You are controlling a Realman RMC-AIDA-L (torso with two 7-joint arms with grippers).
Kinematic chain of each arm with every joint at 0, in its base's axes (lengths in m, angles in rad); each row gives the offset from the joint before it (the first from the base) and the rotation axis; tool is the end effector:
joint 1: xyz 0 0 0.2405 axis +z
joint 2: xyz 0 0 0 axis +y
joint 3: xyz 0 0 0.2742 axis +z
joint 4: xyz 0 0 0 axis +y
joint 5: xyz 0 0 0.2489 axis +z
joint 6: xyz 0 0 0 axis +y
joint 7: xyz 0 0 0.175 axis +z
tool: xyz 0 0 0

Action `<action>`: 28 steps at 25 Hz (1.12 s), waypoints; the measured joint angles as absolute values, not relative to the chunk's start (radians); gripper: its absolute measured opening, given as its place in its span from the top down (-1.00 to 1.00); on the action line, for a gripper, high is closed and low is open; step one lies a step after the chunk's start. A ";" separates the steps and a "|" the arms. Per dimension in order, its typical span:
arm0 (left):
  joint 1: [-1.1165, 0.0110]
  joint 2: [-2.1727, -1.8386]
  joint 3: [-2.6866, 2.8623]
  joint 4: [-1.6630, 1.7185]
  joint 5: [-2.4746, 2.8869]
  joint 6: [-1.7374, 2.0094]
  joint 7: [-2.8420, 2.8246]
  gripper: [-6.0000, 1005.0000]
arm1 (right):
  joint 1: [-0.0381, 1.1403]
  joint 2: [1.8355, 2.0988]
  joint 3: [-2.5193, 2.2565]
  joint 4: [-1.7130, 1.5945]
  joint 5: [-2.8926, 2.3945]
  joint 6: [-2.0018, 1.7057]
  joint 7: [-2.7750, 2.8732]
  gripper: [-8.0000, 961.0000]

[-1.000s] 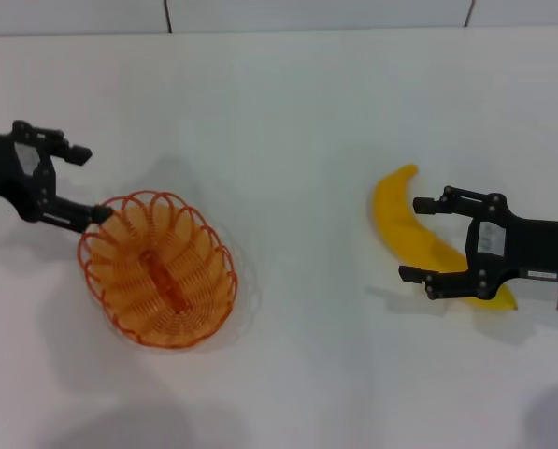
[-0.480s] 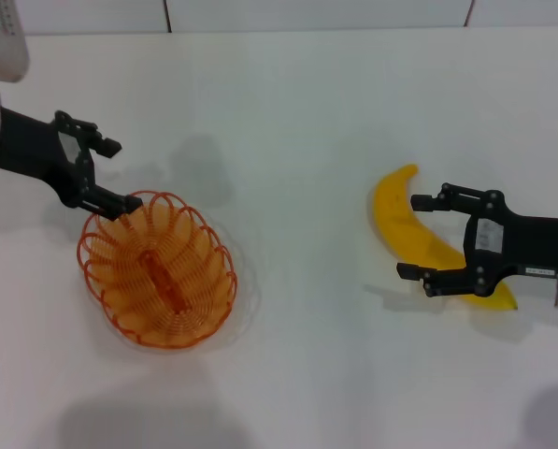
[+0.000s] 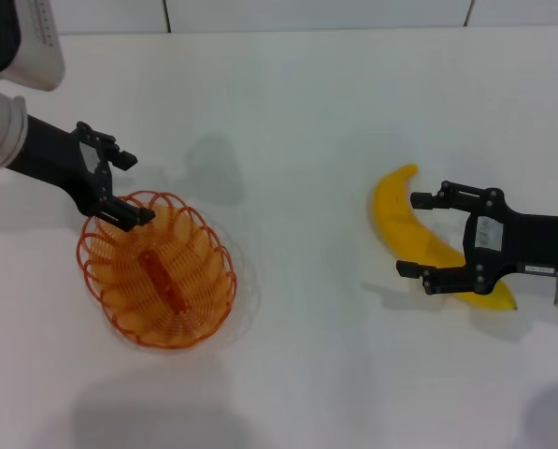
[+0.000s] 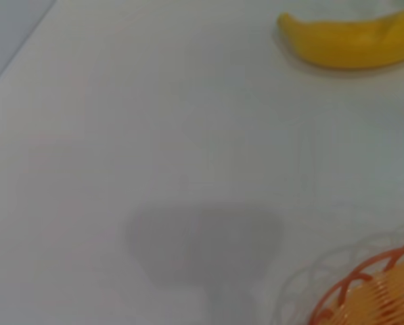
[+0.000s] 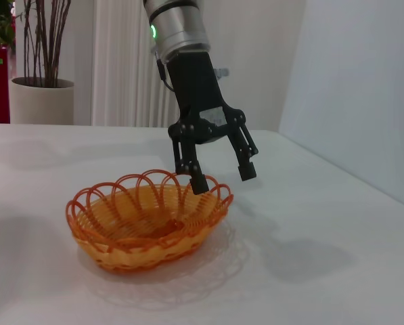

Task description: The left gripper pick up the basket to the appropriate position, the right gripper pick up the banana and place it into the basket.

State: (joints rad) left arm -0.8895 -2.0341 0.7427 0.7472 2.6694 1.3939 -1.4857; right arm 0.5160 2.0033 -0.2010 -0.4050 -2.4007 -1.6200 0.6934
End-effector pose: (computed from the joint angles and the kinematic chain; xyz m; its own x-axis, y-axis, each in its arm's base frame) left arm -0.2444 0.4764 -0.0166 0.9694 0.1358 -0.2047 0.0765 -0.9588 -0.2735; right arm 0.3593 0.3312 -0.0309 0.9177 -0.0094 -0.3972 -0.1646 -0.9189 -0.3585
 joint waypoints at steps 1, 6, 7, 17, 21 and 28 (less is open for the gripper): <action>-0.893 -2.034 0.744 0.739 2.674 1.389 -1.486 -0.75 | 0.516 2.003 -0.201 -0.405 -2.401 -1.620 0.693 -0.86; -0.898 -2.034 0.746 0.726 2.683 1.380 -1.488 -0.75 | 0.516 2.003 -0.201 -0.405 -2.401 -1.620 0.693 -0.86; -0.898 -2.034 0.748 0.726 2.685 1.380 -1.489 -0.73 | 0.516 2.003 -0.201 -0.405 -2.401 -1.620 0.693 -0.86; -0.906 -2.040 0.833 0.697 2.686 1.333 -1.544 -0.51 | 0.516 2.003 -0.199 -0.405 -2.401 -1.619 0.693 -0.86; -0.909 -2.040 0.863 0.681 2.678 1.301 -1.563 -0.14 | 0.516 2.003 -0.198 -0.405 -2.401 -1.619 0.693 -0.86; -0.911 -2.039 0.868 0.679 2.660 1.298 -1.567 0.31 | 0.517 2.003 -0.196 -0.405 -2.401 -1.618 0.693 -0.86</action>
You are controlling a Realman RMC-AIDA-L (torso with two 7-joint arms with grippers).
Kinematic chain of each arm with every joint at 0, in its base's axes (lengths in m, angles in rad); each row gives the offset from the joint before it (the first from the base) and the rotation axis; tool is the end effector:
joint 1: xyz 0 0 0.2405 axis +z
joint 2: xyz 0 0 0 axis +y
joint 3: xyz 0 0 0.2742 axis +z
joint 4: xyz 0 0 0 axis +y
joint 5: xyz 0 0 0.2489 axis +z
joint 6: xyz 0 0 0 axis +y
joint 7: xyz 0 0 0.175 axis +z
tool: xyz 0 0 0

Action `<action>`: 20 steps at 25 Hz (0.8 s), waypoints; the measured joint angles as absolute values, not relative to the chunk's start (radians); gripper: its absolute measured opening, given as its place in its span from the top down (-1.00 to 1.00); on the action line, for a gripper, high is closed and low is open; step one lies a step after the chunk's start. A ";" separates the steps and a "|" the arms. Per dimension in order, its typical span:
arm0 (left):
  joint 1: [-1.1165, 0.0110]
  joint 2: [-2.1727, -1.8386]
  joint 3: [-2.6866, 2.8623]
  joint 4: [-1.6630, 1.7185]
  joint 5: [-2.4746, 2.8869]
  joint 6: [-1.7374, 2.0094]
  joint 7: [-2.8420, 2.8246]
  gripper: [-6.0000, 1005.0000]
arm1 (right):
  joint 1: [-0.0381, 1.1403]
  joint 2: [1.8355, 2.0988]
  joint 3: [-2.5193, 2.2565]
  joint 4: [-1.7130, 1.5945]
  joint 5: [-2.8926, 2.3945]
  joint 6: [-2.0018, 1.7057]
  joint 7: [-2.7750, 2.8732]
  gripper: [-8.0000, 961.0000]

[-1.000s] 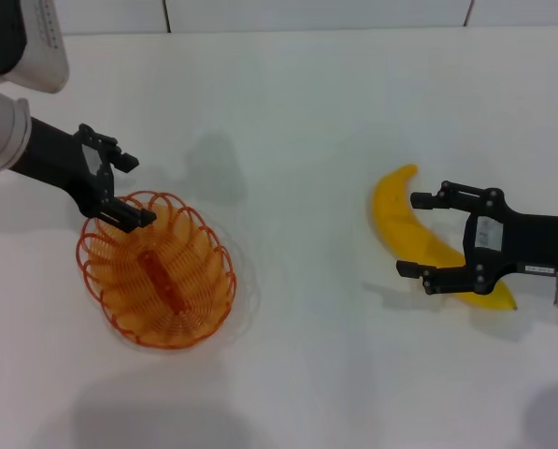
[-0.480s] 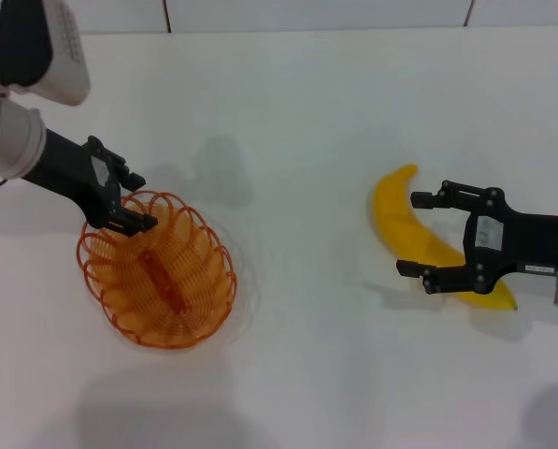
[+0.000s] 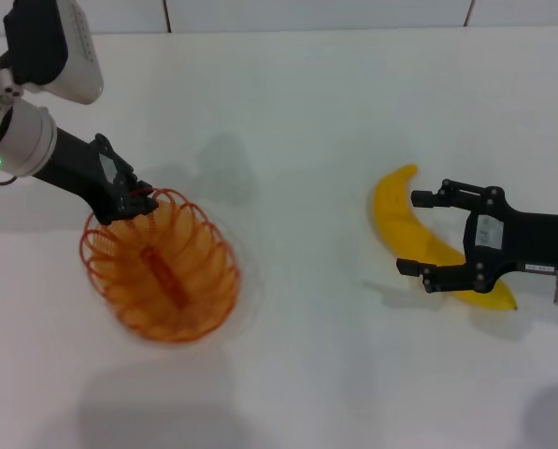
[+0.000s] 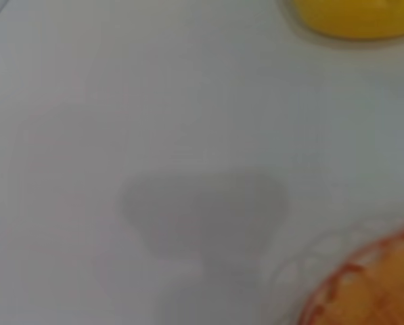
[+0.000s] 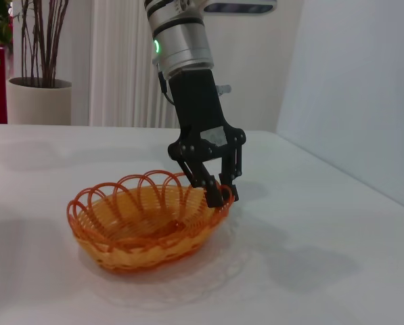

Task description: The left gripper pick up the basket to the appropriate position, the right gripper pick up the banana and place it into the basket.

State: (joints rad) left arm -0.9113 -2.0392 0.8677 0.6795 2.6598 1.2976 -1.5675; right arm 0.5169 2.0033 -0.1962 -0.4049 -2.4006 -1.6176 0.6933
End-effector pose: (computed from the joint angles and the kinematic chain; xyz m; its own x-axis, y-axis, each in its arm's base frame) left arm -0.2411 0.4805 -0.0425 0.9521 0.1530 -0.2647 0.0791 -0.9595 -0.2703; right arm 0.3594 0.3321 -0.0305 0.9174 -0.0096 -0.3978 -0.1669 -0.9167 -0.3630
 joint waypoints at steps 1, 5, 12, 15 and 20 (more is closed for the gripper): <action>-0.911 -2.039 0.870 0.679 2.660 1.298 -1.568 0.37 | 0.517 2.003 -0.196 -0.405 -2.401 -1.618 0.693 -0.86; -0.911 -2.039 0.873 0.679 2.660 1.298 -1.569 0.59 | 0.517 2.003 -0.196 -0.405 -2.401 -1.619 0.693 -0.86; -0.911 -2.039 0.873 0.686 2.658 1.298 -1.569 0.82 | 0.516 2.003 -0.195 -0.405 -2.401 -1.619 0.693 -0.86; -0.911 -2.039 0.873 0.686 2.661 1.299 -1.570 0.83 | 0.516 2.003 -0.193 -0.405 -2.401 -1.619 0.693 -0.86; -0.911 -2.040 0.873 0.686 2.658 1.299 -1.575 0.83 | 0.515 2.003 -0.193 -0.405 -2.401 -1.621 0.693 -0.86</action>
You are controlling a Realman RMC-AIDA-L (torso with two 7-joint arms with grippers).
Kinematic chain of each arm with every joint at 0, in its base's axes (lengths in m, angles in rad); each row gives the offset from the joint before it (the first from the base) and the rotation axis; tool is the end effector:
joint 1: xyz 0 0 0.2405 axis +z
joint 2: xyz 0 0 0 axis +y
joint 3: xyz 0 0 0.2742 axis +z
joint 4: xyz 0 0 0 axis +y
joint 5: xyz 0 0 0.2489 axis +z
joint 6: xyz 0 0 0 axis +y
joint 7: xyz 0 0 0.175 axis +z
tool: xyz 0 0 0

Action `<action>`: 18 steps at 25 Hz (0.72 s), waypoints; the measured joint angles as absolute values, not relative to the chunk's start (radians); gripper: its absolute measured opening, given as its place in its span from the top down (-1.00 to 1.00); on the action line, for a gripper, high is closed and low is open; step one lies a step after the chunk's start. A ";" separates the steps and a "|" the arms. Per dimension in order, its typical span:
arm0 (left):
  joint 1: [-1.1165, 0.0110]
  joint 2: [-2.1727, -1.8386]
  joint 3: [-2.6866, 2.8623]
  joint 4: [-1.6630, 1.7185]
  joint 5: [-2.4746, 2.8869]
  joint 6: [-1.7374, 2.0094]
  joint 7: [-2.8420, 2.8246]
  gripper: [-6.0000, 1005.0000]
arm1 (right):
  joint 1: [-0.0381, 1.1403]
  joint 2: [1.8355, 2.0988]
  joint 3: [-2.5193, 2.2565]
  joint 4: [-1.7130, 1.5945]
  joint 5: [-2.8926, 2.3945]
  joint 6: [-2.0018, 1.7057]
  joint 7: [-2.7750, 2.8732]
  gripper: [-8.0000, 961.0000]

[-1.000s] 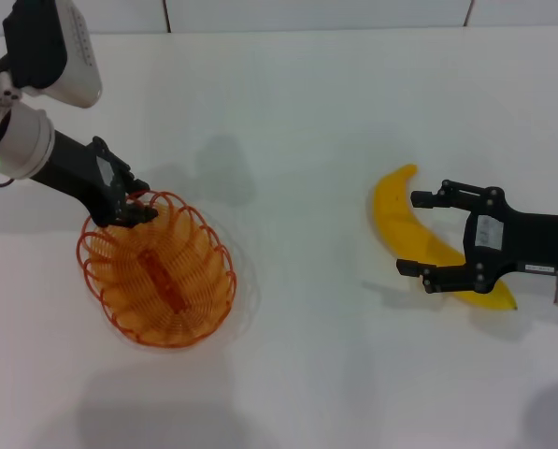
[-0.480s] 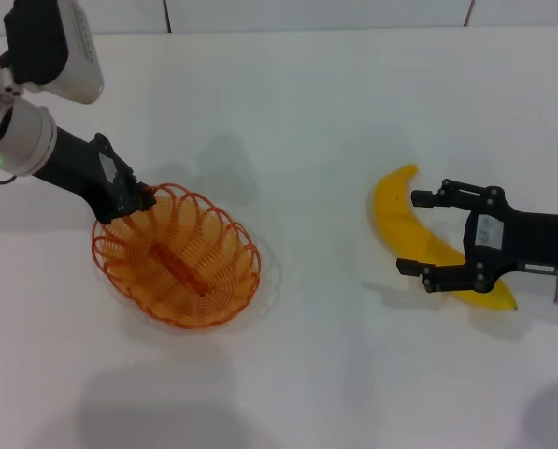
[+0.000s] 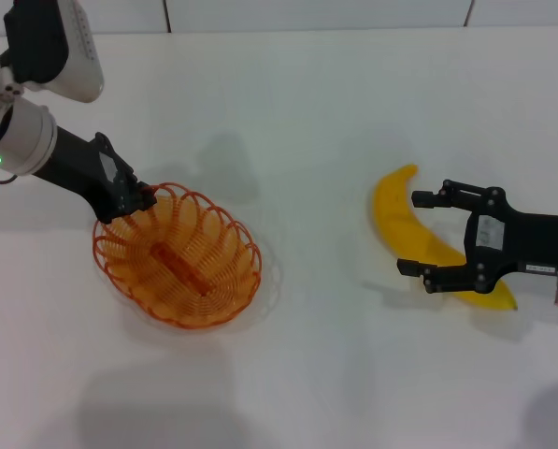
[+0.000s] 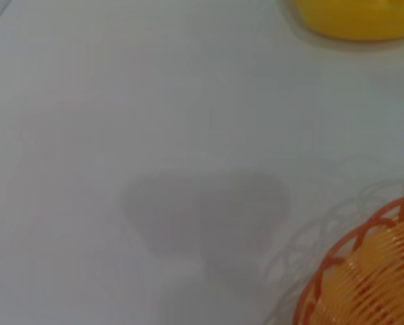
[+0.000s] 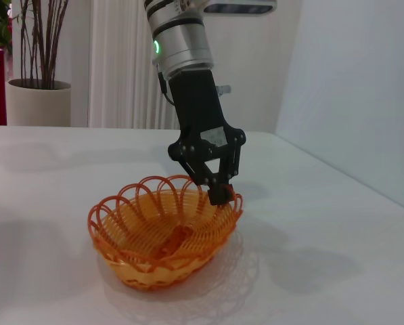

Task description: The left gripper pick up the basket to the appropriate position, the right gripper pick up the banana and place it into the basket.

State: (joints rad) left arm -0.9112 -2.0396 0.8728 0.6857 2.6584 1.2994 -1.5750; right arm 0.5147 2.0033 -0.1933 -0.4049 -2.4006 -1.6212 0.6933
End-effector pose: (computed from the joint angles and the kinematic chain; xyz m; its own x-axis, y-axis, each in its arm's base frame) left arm -0.2397 0.4809 -0.0419 0.9518 0.1545 -0.2650 0.0798 -0.9589 -0.2724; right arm 0.3597 0.3311 -0.0301 0.9159 -0.0107 -0.4013 -0.1697 -0.9162 -0.3629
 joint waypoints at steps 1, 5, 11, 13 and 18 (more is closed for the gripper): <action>-0.911 -2.040 0.873 0.686 2.658 1.299 -1.576 0.83 | 0.515 2.003 -0.193 -0.405 -2.401 -1.621 0.693 -0.86; -0.911 -2.040 0.873 0.686 2.659 1.299 -1.579 0.83 | 0.514 2.003 -0.193 -0.405 -2.401 -1.621 0.693 -0.86; -0.905 -2.037 0.864 0.715 2.617 1.355 -1.624 0.84 | 0.509 2.001 -0.192 -0.405 -2.393 -1.622 0.693 -0.86; -0.885 -2.038 0.864 0.766 2.588 1.401 -1.674 0.84 | 0.503 1.999 -0.192 -0.405 -2.381 -1.622 0.693 -0.86; -0.816 -2.038 0.868 0.874 2.485 1.450 -1.844 0.84 | 0.495 1.997 -0.192 -0.405 -2.360 -1.623 0.693 -0.86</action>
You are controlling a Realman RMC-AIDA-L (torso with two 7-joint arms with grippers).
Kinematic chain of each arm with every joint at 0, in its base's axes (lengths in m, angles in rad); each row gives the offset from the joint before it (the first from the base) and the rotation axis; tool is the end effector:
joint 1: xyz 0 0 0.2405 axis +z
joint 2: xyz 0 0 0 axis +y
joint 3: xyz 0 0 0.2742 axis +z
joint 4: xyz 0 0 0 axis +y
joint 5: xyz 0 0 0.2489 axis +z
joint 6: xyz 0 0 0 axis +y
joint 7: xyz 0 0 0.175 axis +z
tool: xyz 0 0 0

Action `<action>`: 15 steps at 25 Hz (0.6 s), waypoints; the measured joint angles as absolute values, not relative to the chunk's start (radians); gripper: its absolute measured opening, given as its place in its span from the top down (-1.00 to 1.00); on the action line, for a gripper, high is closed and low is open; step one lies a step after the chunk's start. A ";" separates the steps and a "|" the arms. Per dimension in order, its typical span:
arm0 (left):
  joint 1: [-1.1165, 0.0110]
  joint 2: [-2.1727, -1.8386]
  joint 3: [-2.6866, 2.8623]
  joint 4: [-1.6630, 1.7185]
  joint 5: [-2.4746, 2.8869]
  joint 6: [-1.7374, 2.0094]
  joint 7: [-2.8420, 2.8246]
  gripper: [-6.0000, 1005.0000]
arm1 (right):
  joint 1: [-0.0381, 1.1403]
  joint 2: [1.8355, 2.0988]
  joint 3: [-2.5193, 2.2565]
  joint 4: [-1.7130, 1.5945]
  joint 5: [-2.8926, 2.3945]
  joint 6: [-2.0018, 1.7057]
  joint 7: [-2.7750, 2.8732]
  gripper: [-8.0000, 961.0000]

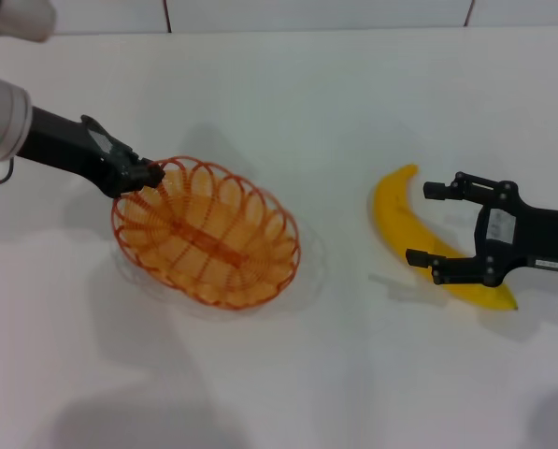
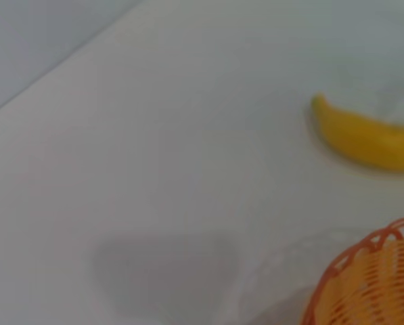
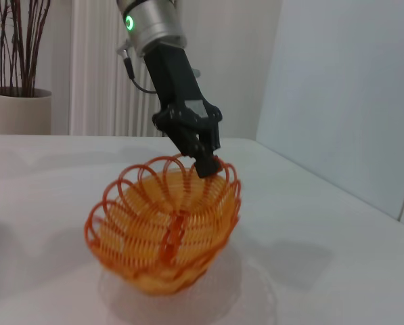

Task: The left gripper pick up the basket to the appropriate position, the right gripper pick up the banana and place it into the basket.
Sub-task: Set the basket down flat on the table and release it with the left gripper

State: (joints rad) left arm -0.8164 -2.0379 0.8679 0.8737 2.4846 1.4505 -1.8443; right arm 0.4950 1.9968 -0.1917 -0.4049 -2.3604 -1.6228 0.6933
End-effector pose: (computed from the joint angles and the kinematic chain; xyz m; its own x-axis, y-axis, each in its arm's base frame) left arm -0.2209 0.4673 -0.0123 0.9208 0.3892 -0.0255 0.3661 -0.8849 -0.2879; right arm 0.3644 0.3297 -0.0230 0.9082 -0.0143 -0.4183 -0.1954 -0.8983 -0.3935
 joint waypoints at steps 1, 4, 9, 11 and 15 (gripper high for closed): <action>-0.811 -2.037 0.865 0.876 2.475 1.457 -1.859 0.85 | 0.494 1.997 -0.192 -0.405 -2.359 -1.623 0.693 -0.86; -0.807 -2.037 0.860 0.876 2.454 1.470 -1.908 0.87 | 0.490 1.997 -0.192 -0.405 -2.351 -1.623 0.693 -0.86; -0.806 -2.042 0.876 0.824 2.445 1.412 -2.018 0.87 | 0.491 1.997 -0.192 -0.405 -2.348 -1.623 0.693 -0.86; -0.808 -2.042 0.884 0.785 2.450 1.354 -2.057 0.87 | 0.495 1.998 -0.192 -0.405 -2.348 -1.623 0.693 -0.86; -0.820 -2.042 0.886 0.714 2.440 1.248 -2.103 0.87 | 0.500 2.000 -0.192 -0.405 -2.347 -1.623 0.693 -0.86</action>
